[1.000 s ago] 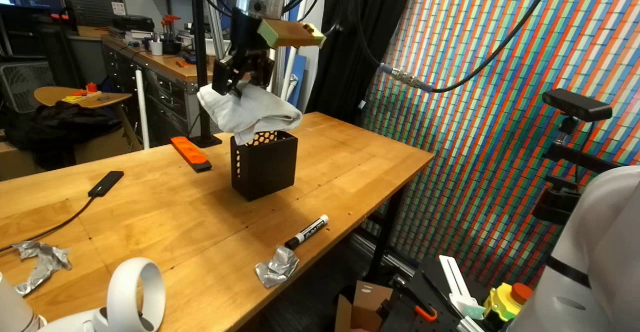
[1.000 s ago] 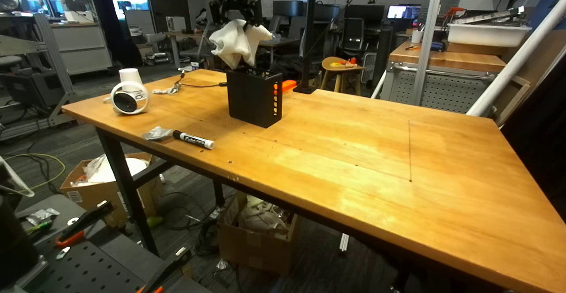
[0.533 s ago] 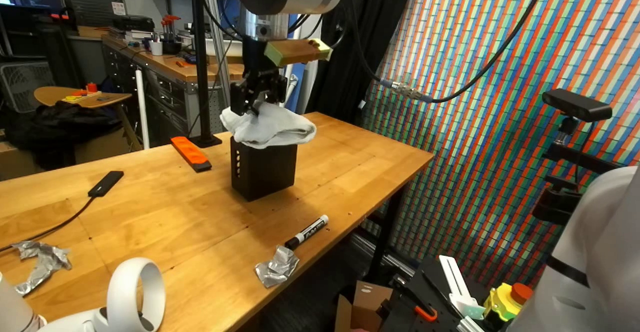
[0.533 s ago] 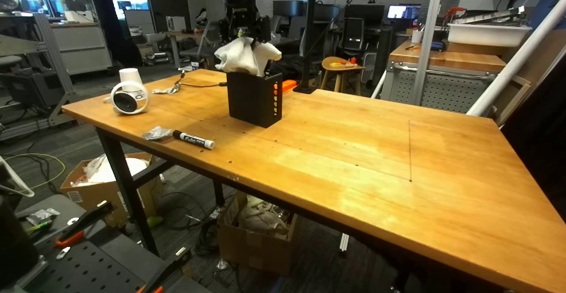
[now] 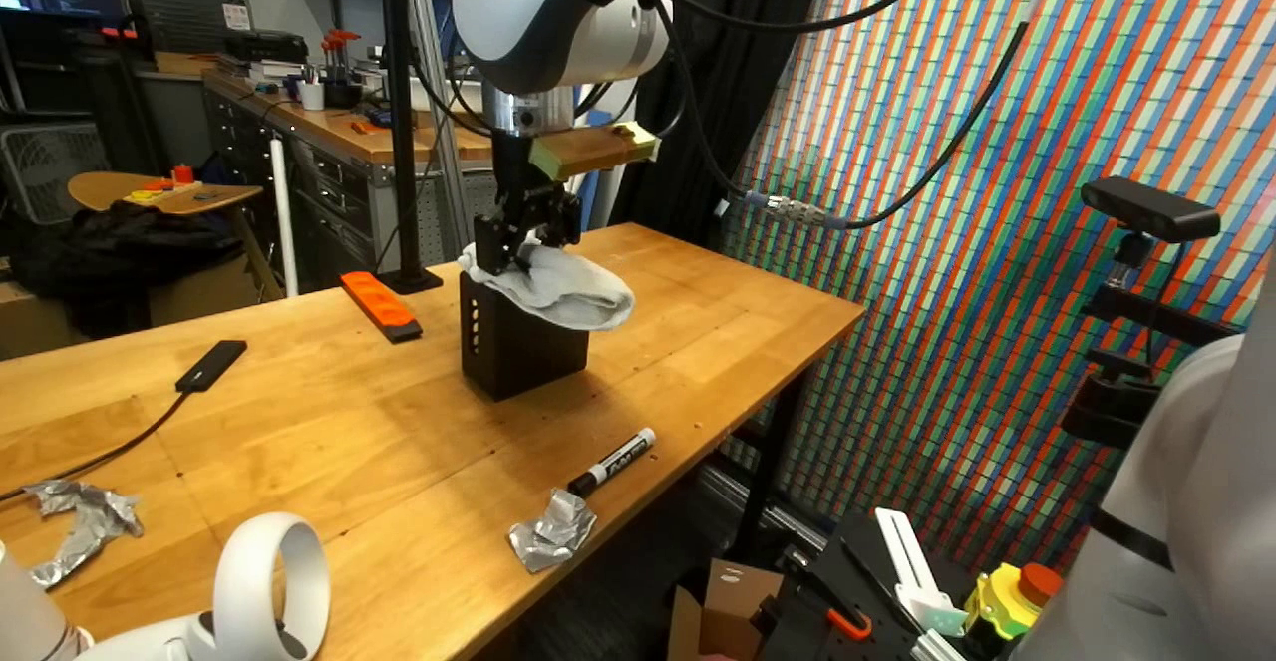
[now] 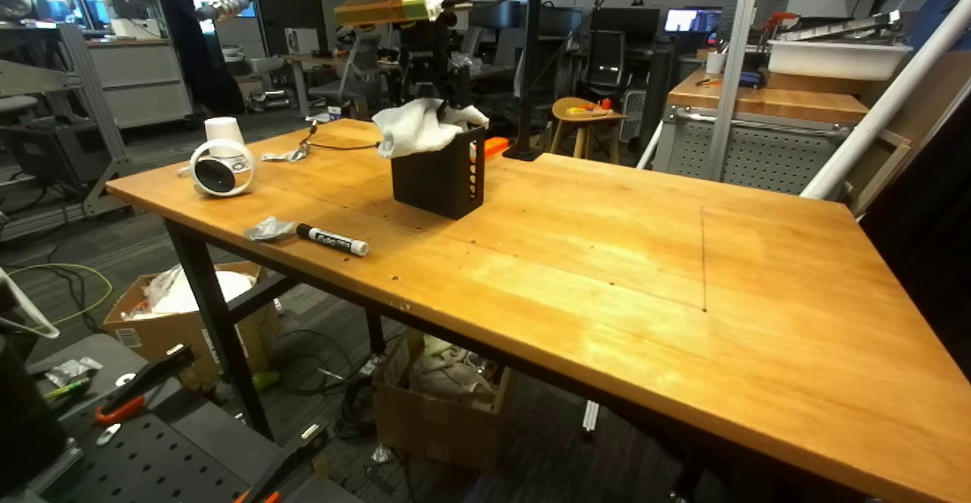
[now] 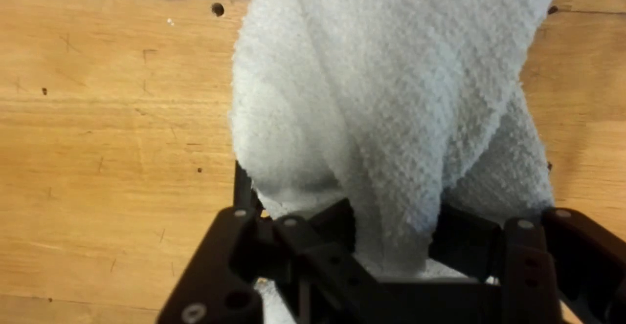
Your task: Pick up the cloth and put it in the box
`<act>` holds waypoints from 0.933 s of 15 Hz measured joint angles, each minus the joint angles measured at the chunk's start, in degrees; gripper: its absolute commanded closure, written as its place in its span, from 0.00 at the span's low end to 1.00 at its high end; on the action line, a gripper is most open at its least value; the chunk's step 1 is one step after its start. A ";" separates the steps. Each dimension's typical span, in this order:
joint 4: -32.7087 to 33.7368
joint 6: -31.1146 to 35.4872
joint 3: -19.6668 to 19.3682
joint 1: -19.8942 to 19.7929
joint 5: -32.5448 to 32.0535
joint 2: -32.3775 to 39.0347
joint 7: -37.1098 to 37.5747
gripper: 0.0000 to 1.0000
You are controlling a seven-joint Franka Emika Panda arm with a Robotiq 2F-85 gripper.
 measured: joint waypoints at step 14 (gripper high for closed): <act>-0.36 -2.32 1.14 0.53 6.46 1.98 -2.74 0.95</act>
